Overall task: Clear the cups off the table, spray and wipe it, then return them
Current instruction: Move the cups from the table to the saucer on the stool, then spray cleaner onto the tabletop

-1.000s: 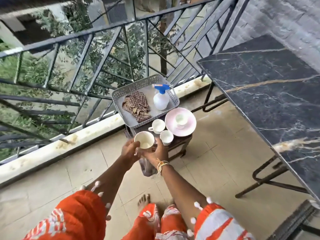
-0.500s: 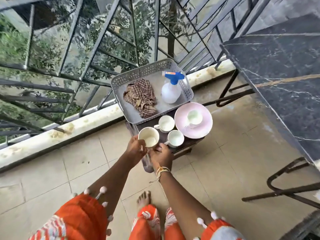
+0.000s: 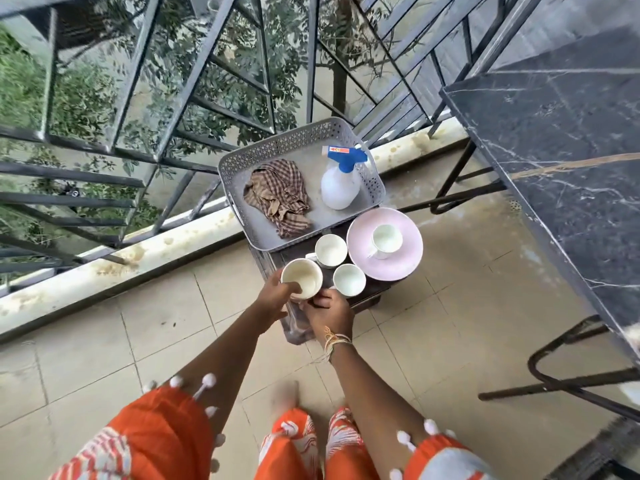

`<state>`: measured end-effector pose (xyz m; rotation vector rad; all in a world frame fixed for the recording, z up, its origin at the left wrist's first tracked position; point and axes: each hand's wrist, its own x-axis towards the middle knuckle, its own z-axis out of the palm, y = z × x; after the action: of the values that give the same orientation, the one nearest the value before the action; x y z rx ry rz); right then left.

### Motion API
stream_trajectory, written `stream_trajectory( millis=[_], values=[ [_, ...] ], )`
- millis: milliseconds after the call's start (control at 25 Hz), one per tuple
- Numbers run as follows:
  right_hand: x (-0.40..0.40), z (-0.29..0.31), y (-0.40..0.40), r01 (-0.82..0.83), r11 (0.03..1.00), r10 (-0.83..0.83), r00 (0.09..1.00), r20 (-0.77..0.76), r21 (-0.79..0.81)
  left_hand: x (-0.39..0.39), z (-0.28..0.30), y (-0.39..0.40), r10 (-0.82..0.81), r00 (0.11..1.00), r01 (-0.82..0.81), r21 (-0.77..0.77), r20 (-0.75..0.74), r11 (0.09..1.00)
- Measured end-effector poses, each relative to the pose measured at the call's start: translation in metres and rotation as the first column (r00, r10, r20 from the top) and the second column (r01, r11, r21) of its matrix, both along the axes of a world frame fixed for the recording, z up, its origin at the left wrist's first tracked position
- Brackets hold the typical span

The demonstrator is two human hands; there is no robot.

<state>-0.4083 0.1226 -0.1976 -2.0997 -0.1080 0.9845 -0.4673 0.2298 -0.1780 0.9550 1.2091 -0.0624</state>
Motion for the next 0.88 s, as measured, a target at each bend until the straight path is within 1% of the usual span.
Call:
stream_trajectory(
  millis=[40, 80, 120, 160, 200, 280, 320, 400, 480, 640, 760, 880],
  values=[
    [0.003, 0.007, 0.0, -0.051, 0.997, 0.052, 0.998, 0.02, -0.056, 0.0, 0.007, 0.001, -0.081, 0.996, 0.085, 0.09, -0.047, 0.992],
    [0.007, 0.013, -0.001, -0.108, 0.987, 0.114, 0.993, 0.044, -0.118, -0.002, 0.013, 0.003, -0.172, 0.979, 0.191, 0.192, -0.113, 0.963],
    [0.01, 0.022, -0.002, -0.163, 0.972, 0.175, 0.983, 0.059, -0.168, -0.005, 0.019, 0.004, -0.274, 0.939, 0.327, 0.292, -0.209, 0.899],
    [0.015, 0.034, -0.003, -0.196, 0.961, 0.213, 0.975, 0.067, -0.196, -0.007, 0.027, 0.005, -0.366, 0.88, 0.46, 0.359, -0.301, 0.812],
    [0.02, 0.046, -0.003, -0.215, 0.95, 0.236, 0.969, 0.07, -0.226, -0.009, 0.037, 0.005, -0.439, 0.818, 0.567, 0.396, -0.372, 0.722],
    [0.033, 0.068, -0.002, -0.265, 0.919, 0.301, 0.95, 0.085, -0.293, -0.007, 0.055, 0.009, -0.523, 0.728, 0.684, 0.418, -0.443, 0.597],
    [0.04, 0.076, 0.0, -0.299, 0.9, 0.346, 0.933, 0.101, -0.319, -0.003, 0.065, 0.012, -0.542, 0.705, 0.709, 0.431, -0.458, 0.558],
    [0.055, 0.092, 0.006, -0.339, 0.883, 0.402, 0.903, 0.153, -0.324, 0.006, 0.081, 0.021, -0.545, 0.686, 0.727, 0.473, -0.481, 0.498],
    [0.074, 0.106, 0.017, -0.31, 0.903, 0.375, 0.907, 0.193, -0.299, 0.02, 0.091, 0.031, -0.533, 0.694, 0.718, 0.517, -0.484, 0.465],
    [0.117, 0.109, 0.049, -0.224, 0.957, 0.262, 0.94, 0.221, -0.183, 0.054, 0.094, 0.047, -0.512, 0.702, 0.71, 0.547, -0.496, 0.444],
    [0.15, 0.098, 0.073, -0.168, 0.98, 0.187, 0.961, 0.202, -0.108, 0.077, 0.084, 0.054, -0.455, 0.736, 0.677, 0.555, -0.501, 0.484],
    [0.18, 0.076, 0.102, -0.206, 0.977, 0.212, 0.964, 0.16, -0.053, 0.099, 0.069, 0.059, -0.414, 0.761, 0.648, 0.554, -0.499, 0.523]
  ],
)
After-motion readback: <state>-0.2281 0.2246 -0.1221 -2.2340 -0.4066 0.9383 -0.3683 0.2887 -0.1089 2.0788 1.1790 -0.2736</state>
